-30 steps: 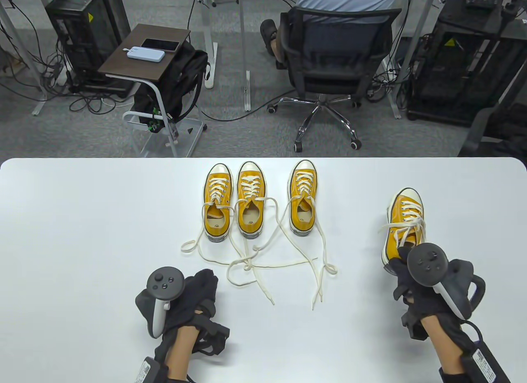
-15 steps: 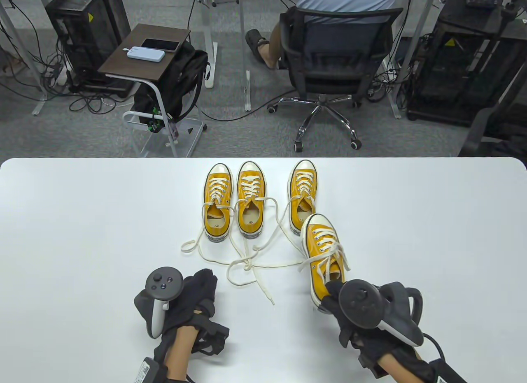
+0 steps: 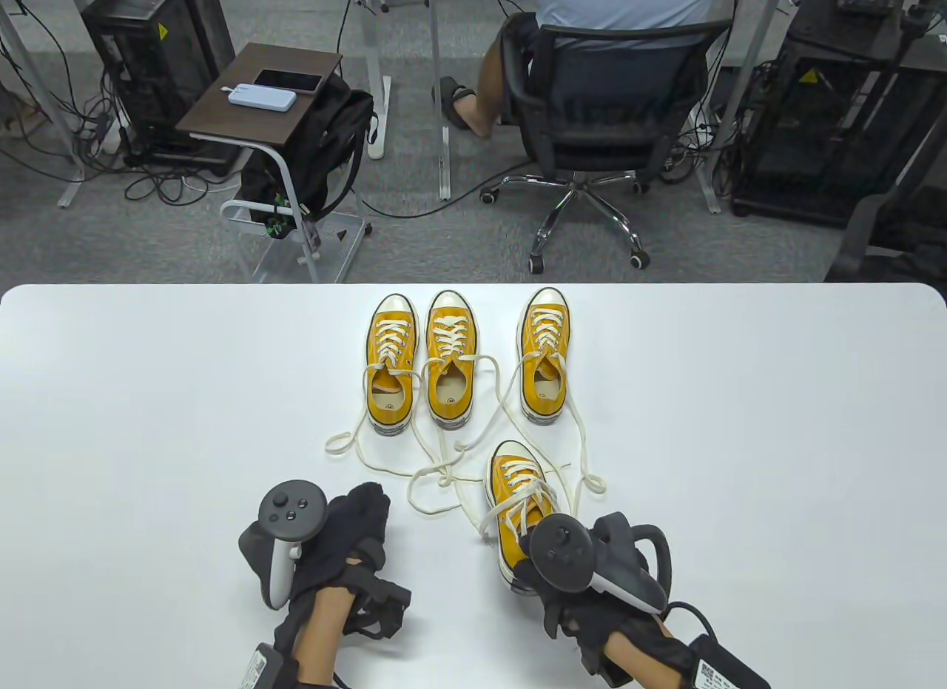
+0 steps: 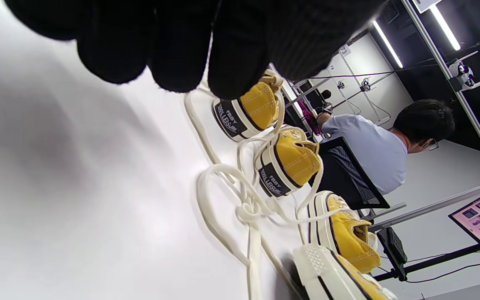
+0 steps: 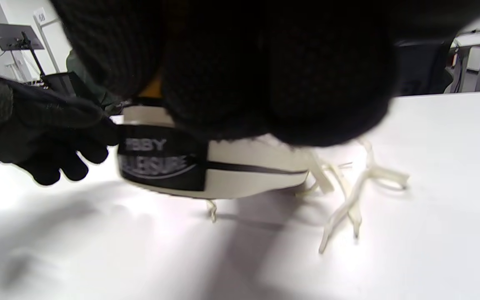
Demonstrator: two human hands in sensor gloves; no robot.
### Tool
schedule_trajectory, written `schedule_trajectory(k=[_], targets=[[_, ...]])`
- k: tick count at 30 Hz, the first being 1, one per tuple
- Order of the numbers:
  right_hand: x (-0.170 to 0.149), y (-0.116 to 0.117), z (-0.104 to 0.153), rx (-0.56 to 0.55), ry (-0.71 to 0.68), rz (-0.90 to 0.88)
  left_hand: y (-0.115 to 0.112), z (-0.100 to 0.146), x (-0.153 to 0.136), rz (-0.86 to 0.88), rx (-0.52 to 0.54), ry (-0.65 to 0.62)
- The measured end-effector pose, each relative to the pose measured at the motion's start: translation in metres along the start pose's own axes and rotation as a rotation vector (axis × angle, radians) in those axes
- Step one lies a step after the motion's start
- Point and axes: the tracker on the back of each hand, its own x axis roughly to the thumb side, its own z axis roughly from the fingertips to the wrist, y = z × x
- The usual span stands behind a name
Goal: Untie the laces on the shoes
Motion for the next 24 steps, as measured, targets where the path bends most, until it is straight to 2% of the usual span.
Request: schedule_trajectory(k=[2, 4, 9, 14, 16, 19, 24], targets=[[0.002, 0.005, 0.001, -0.009, -0.01, 0.025, 0.0, 0.0, 0.0, -0.003, -0.001, -0.002], [0.004, 0.014, 0.001, 0.056, -0.02, 0.06, -0.001, -0.001, 0.0, -0.009, -0.007, 0.0], [0.009, 0.038, 0.002, 0.115, -0.045, 0.095, -0.003, -0.001, 0.0, -0.026, -0.011, -0.002], [0.014, 0.064, 0.002, 0.271, -0.058, 0.148, -0.008, 0.0, 0.001, -0.055, -0.031, -0.002], [0.012, 0.067, 0.003, 0.273, -0.06, 0.124, -0.01, 0.0, 0.002, -0.067, -0.04, -0.005], [0.01, 0.057, 0.008, 0.255, -0.074, 0.084, -0.012, 0.002, 0.005, -0.084, -0.045, -0.018], [-0.002, 0.012, 0.015, 0.119, -0.055, -0.088, -0.02, 0.009, 0.018, -0.108, -0.062, -0.086]])
